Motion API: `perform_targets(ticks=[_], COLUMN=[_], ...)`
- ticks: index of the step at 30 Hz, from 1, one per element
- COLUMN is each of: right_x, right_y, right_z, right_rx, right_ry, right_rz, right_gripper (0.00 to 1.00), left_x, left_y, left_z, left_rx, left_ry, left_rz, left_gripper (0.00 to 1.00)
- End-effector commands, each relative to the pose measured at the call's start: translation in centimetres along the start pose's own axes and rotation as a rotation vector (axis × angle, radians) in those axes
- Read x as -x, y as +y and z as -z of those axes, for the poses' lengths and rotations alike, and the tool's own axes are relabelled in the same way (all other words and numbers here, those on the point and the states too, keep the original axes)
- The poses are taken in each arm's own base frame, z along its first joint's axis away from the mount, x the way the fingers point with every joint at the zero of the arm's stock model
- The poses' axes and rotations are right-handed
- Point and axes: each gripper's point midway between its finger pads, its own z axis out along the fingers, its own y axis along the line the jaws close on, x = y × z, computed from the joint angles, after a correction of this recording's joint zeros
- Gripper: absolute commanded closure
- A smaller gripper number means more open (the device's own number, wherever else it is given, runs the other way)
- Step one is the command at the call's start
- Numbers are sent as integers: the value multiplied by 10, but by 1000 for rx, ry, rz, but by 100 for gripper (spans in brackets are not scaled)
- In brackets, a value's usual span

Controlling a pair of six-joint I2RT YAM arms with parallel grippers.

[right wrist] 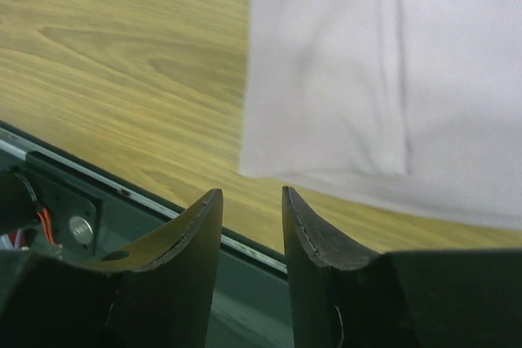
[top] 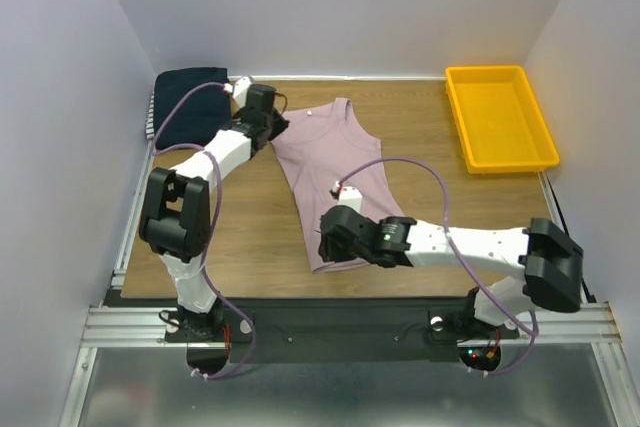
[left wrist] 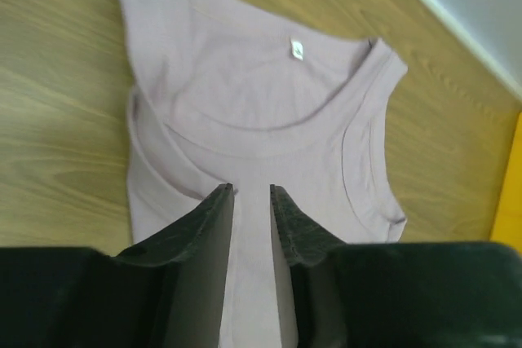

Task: Fold and stack the tank tops
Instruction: Fold the tank top

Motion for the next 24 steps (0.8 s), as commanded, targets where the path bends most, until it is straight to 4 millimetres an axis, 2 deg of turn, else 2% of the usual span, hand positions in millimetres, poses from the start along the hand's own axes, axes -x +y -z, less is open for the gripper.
perform_targets(ticks=[1,3,6,7,10,13,16,18,24], right_x=[10,7,3,2,-6,-18,-32,-39,-60], right_y=[26,29,32,31,18,5,0,2,7], right_z=[-18,-29,-48,-53,-66,-71,-75,-75,-68], right_rx=[-5,-16,-45,-58,-120,-151,-161,-156,-111], right_ry=[-7,12,29,26,31,58,91,108,166], right_rz=[101,141,172,180,190,177,179,182,186], right_gripper=[59,60,65,66,67,67,69,70,71], left_x=[14,2,-8,-14,-25,-27,-33,-33,-36], left_y=[43,47,44,39,42,47,56,55,70], left_z=[-2,-10,-34,-37,-47,-52,-60,-66,-86], left_rx=[56,38,-26,-55,-60,-47,-13,-5,83], left_ry=[-4,49,87,116,147,141,159,163,164], left_rz=[78,66,27,18,4,0,-8,-13,-31], left_gripper=[74,79,84,85,86,86,86,86,86])
